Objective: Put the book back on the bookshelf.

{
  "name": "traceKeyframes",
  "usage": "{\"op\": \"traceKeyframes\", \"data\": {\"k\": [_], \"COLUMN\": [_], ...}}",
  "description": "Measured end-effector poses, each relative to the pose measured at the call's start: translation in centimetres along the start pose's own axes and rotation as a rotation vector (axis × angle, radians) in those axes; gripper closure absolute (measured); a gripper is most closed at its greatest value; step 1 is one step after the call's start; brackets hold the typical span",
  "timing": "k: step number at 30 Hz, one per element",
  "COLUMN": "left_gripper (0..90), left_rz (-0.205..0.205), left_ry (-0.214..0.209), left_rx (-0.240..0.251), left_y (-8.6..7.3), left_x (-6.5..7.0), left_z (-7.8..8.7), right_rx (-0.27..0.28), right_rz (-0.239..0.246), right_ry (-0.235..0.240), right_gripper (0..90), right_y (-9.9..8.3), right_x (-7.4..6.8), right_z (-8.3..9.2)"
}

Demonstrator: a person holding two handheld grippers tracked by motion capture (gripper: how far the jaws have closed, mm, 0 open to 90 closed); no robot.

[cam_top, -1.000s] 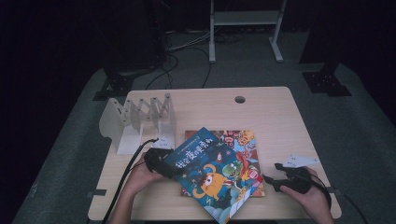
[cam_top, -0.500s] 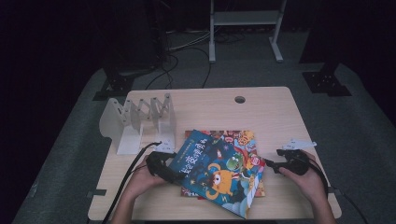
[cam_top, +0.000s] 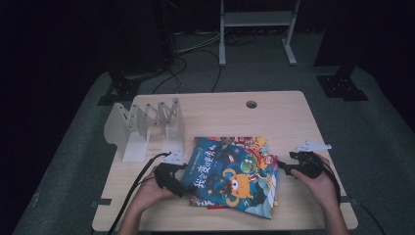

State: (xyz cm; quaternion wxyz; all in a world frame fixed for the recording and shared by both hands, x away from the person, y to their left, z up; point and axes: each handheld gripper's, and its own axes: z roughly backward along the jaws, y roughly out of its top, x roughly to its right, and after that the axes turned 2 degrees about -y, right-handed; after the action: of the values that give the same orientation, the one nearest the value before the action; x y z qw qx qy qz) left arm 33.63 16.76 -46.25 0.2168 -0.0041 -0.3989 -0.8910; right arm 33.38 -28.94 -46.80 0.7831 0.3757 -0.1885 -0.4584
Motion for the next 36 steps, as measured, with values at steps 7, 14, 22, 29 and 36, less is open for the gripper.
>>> {"op": "traceKeyframes", "data": {"k": [7,14,22,29,36], "left_gripper": [0.0,0.0,0.0,0.0,0.0], "left_rz": [-0.020,-0.031,-0.021,0.034,0.067], "left_ry": [-0.020,-0.030,-0.020,0.049,0.097], "left_rx": [-0.015,-0.019,-0.015,0.017,0.031], "left_y": [0.3,0.6,0.3,-0.5,-1.2], "left_x": [0.6,1.0,0.6,-0.4,-0.8], "left_z": [-0.4,-0.8,-0.1,1.5,2.6], "right_rx": [0.009,0.002,-0.012,-0.011,-0.015], "right_rz": [-0.014,-0.029,-0.007,0.012,0.058], "right_ry": [0.084,0.136,0.130,0.144,0.159], "right_gripper": [30.3,29.1,28.8,30.3,31.7], "right_y": [-1.6,-1.9,-0.9,0.2,1.7], "right_x": [-1.9,-2.7,-2.3,-2.0,-3.5], "right_z": [1.2,1.2,0.4,-0.9,-2.3]}}
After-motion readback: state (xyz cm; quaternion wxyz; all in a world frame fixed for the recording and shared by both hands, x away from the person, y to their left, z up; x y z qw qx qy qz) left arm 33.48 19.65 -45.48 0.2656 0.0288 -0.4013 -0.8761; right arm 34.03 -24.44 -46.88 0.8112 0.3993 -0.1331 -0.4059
